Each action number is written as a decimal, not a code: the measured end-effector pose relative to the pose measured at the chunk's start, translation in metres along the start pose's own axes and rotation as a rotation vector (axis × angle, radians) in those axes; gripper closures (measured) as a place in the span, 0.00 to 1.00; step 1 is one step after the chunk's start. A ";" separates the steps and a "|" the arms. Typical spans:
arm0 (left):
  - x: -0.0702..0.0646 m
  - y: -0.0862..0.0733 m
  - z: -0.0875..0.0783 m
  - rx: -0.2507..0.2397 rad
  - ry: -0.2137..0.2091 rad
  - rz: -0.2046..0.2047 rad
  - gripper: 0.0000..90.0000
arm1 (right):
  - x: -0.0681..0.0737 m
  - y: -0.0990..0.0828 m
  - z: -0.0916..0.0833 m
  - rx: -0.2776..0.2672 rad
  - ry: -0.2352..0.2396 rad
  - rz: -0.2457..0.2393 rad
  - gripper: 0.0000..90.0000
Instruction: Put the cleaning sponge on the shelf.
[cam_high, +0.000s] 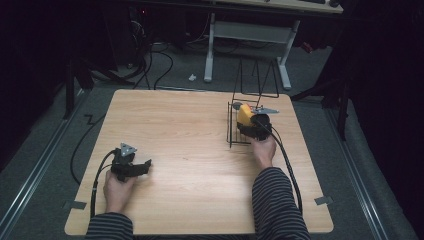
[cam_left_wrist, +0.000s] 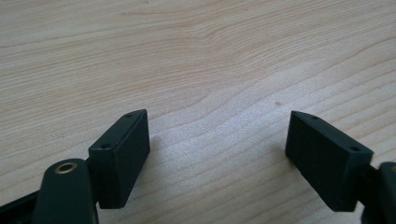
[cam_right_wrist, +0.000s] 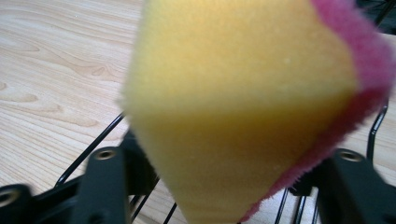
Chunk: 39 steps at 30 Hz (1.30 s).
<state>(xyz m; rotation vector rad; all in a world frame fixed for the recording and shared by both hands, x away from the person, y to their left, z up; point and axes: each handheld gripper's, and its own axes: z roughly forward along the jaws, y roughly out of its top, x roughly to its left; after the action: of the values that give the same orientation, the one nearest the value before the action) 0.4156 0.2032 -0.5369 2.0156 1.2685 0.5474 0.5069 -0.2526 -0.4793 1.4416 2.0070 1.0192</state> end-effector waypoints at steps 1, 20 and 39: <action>0.000 0.000 0.000 0.000 0.000 0.000 0.25 | 0.000 0.000 -0.001 -0.003 0.002 -0.004 0.41; 0.000 0.000 0.000 0.000 -0.001 -0.001 0.25 | -0.002 0.007 -0.034 -0.053 0.034 0.033 0.23; 0.000 0.000 0.000 0.000 -0.001 0.000 0.25 | -0.008 -0.002 -0.077 -0.165 0.036 0.054 0.32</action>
<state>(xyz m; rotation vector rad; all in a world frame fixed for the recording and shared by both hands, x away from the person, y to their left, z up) 0.4157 0.2032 -0.5369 2.0157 1.2672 0.5462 0.4527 -0.2835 -0.4338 1.4047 1.8692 1.2112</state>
